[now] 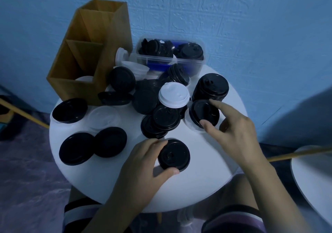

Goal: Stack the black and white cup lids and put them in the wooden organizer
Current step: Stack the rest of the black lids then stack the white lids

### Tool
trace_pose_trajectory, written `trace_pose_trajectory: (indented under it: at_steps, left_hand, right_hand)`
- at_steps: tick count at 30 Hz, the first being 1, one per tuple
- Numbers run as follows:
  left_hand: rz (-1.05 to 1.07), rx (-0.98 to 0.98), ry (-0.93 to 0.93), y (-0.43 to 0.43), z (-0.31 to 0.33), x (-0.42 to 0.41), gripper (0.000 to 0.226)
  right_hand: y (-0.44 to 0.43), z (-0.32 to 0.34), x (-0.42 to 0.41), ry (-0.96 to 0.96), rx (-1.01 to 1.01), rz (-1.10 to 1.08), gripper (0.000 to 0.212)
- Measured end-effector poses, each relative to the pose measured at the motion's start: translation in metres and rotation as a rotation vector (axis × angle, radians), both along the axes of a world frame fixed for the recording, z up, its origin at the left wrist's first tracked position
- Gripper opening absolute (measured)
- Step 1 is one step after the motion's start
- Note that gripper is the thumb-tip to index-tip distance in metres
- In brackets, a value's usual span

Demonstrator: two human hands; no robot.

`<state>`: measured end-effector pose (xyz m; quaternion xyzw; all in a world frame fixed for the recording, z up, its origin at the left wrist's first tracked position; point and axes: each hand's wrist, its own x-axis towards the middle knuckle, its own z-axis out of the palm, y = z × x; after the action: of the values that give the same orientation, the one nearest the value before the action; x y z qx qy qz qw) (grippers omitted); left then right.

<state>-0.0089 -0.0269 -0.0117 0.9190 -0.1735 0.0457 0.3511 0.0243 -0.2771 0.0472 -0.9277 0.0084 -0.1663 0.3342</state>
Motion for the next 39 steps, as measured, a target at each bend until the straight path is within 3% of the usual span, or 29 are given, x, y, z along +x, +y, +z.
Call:
trace_pose_trajectory:
  at_steps: [3, 6, 16, 23, 27, 39]
  left_hand:
    - [-0.027, 0.022, -0.018, 0.001, 0.004, 0.002, 0.067]
    - [-0.068, 0.002, 0.002, 0.001, 0.008, 0.003, 0.067]
    - [-0.032, 0.011, -0.034, 0.002, 0.0, 0.003, 0.062]
    - [-0.072, -0.004, 0.028, 0.007, 0.0, 0.003, 0.08]
    - [-0.092, 0.003, -0.002, 0.005, 0.005, 0.002, 0.067]
    - [-0.085, 0.003, 0.013, 0.005, 0.004, 0.006, 0.063]
  right_hand:
    - [0.011, 0.0, -0.025, 0.013, 0.111, 0.167, 0.047]
    - [0.023, -0.016, -0.043, 0.117, 0.072, 0.281, 0.052]
    - [0.031, -0.039, -0.047, 0.188, 0.029, 0.317, 0.055]
    - [0.034, -0.037, -0.046, 0.2, -0.03, 0.325, 0.058]
    - [0.034, -0.039, -0.046, 0.222, -0.045, 0.328, 0.058]
    - [0.036, -0.04, -0.046, 0.233, -0.127, 0.347, 0.061]
